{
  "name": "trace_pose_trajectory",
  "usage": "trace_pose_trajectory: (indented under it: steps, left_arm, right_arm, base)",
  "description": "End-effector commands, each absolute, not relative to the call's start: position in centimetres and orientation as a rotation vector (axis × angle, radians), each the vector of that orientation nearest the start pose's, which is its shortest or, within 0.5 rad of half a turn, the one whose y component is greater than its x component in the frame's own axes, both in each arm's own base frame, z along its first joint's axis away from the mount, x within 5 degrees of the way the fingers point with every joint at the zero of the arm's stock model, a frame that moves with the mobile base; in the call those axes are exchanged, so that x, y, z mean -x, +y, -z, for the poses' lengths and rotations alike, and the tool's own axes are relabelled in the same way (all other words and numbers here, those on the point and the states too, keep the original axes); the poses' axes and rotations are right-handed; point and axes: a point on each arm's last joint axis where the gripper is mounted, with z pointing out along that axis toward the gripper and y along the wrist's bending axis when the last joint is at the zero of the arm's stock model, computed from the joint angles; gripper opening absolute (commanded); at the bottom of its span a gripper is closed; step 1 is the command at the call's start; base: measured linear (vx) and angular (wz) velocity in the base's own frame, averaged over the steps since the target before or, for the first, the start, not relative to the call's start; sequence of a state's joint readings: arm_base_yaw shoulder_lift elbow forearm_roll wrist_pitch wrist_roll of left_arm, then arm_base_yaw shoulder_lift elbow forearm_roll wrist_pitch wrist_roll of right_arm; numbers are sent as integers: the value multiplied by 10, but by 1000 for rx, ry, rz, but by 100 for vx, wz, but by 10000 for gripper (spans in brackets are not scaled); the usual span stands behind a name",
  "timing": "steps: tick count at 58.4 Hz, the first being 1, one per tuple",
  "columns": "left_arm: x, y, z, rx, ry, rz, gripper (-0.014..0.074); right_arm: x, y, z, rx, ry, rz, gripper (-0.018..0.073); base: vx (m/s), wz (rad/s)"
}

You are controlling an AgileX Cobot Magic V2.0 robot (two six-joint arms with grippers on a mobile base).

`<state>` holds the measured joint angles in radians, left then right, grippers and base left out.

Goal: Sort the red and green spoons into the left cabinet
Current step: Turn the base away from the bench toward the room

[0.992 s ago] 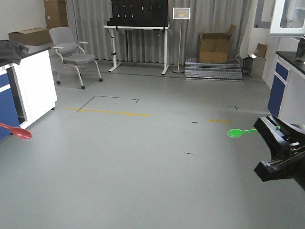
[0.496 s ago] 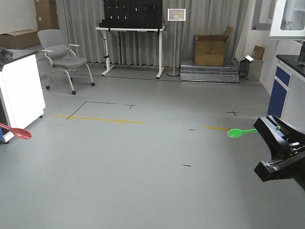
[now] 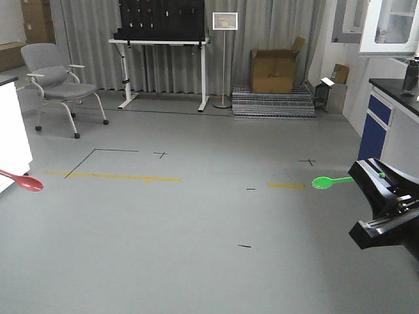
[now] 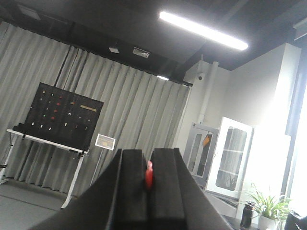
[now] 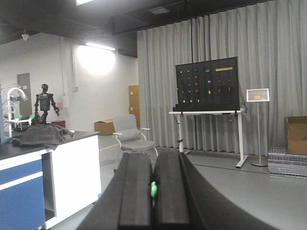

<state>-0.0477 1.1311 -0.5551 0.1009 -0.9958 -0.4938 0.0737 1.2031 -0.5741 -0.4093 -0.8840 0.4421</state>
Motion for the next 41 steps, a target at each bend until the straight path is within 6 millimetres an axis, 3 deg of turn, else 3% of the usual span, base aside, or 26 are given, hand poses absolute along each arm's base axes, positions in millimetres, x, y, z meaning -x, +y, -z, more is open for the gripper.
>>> trace_pose_trajectory:
  steps: [1, 41]
  left_arm:
    - [-219, -18, -358, 118, 962, 499, 56]
    - [-219, -18, -358, 118, 962, 499, 56]
  right_arm:
    - [-236, 45, -334, 203, 1167, -429, 81]
    - [-236, 45, -334, 203, 1167, -429, 81]
  base:
    - [37, -12]
    - [39, -15]
